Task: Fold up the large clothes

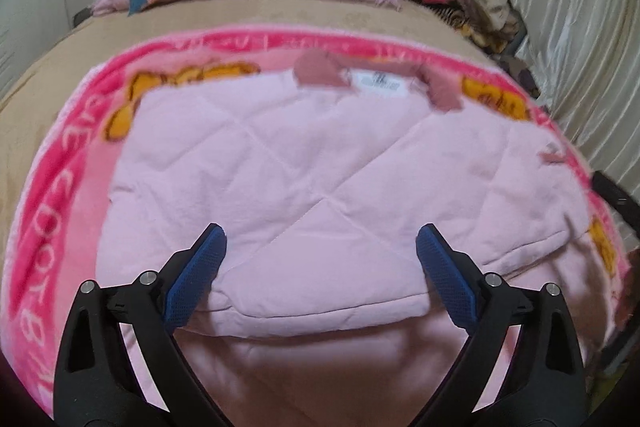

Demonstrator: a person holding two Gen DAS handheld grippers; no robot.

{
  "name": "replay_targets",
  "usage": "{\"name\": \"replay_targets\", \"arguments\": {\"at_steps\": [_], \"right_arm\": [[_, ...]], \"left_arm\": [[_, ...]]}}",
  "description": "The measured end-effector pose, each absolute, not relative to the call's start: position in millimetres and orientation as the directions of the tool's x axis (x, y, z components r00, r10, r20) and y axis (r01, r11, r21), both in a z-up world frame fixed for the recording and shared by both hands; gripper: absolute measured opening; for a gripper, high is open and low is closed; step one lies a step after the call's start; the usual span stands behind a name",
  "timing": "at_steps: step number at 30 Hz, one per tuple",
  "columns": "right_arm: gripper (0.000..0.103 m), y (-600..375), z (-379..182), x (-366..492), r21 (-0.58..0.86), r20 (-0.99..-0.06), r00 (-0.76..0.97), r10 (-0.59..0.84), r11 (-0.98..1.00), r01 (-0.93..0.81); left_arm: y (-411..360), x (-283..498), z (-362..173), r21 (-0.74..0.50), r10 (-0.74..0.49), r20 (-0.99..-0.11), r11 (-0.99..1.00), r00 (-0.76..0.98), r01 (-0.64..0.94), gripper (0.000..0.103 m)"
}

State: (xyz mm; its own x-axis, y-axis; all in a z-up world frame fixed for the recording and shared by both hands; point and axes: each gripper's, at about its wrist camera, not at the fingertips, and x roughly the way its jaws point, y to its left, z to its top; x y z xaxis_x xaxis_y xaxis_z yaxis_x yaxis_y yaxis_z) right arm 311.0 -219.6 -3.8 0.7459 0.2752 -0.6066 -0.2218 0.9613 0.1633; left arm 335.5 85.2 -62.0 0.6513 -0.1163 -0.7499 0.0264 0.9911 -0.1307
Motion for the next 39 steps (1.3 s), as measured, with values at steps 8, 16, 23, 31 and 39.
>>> {"name": "replay_targets", "arguments": {"at_steps": [8,16,23,31,39], "right_arm": [[0.086,-177,-7,317,0.115,-0.643,0.700,0.311,0.943,-0.313],[0.089,-159,-70,349,0.071,-0.762,0.604,0.233,0.958,-0.279],[0.091,-162,-62,341,0.112,-0.746,0.617,0.252,0.960,-0.256],[0.093,-180,-33,307,0.165,-0.689,0.670,0.276,0.960,-0.226],[0.097,-205,-8,279,0.200,-0.646,0.711,0.277,0.961,-0.193]], "left_arm": [[97,340,-85,-0.154,-0.116,-0.774,0.988,0.622,-0.008,0.093],[99,339,-84,-0.164,-0.114,-0.772,0.986,0.625,-0.022,0.093],[96,331,-73,-0.168,-0.111,-0.764,0.985,0.636,-0.029,0.093],[95,316,-55,-0.196,-0.134,-0.749,0.980,0.648,-0.023,0.093],[88,297,-36,-0.200,-0.143,-0.731,0.980,0.668,-0.009,0.094]]}}
